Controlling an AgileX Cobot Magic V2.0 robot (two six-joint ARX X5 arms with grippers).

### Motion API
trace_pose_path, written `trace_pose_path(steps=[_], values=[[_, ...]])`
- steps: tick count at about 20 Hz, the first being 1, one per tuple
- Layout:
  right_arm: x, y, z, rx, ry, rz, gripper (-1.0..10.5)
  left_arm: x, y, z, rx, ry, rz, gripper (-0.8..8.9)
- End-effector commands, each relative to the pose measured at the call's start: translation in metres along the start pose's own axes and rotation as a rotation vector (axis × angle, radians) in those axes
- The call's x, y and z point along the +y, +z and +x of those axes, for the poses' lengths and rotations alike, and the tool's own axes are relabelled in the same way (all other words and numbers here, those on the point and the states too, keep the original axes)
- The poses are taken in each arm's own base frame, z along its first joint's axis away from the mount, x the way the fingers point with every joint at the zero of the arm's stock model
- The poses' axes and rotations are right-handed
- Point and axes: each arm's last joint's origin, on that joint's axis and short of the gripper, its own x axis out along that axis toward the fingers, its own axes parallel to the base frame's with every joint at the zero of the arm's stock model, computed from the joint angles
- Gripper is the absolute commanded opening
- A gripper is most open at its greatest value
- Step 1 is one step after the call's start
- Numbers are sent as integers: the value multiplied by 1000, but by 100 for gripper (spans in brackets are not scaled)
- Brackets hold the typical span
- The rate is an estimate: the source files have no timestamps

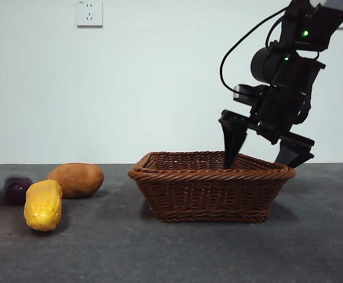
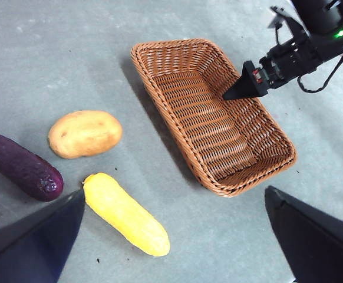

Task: Help me put the vegetables on the table into the basket

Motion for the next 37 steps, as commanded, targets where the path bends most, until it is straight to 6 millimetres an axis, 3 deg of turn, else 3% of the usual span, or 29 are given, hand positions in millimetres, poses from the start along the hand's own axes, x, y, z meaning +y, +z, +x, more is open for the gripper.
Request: trace_pose_path(steps=[1, 2, 6, 8, 12, 14, 20, 24, 30, 34, 37], values=[[-2, 0, 7, 8, -19, 11, 246, 1, 1, 2, 5, 15, -4, 664], [-2, 0, 8, 10, -19, 11, 151, 3, 1, 3, 12, 37, -8, 664], [0, -1, 8, 12, -18, 15, 111, 7, 1, 9, 44, 56, -31, 664], [0, 0, 8, 5, -18, 18, -14, 10, 2, 15, 65, 56, -51, 659], [2, 2, 3, -14, 8, 23, -12, 17, 1, 25, 128, 79, -87, 659], [8, 5, -17, -62, 18, 13, -12, 21, 0, 30, 160, 96, -104, 659], [31, -3, -112, -231, 12, -55, -12, 29, 1, 49, 211, 99, -146, 659], [39, -18, -151, -264, -30, -110, -12, 28, 0, 80, 296, 146, -154, 659], [47, -33, -184, -313, -34, -160, -12, 24, -7, 137, 372, 256, -251, 659], [50, -38, -191, -310, -5, -180, -12, 29, -24, 176, 474, 345, -355, 656], [50, -39, -192, -309, 13, -185, -12, 32, -33, 194, 509, 364, -412, 656]])
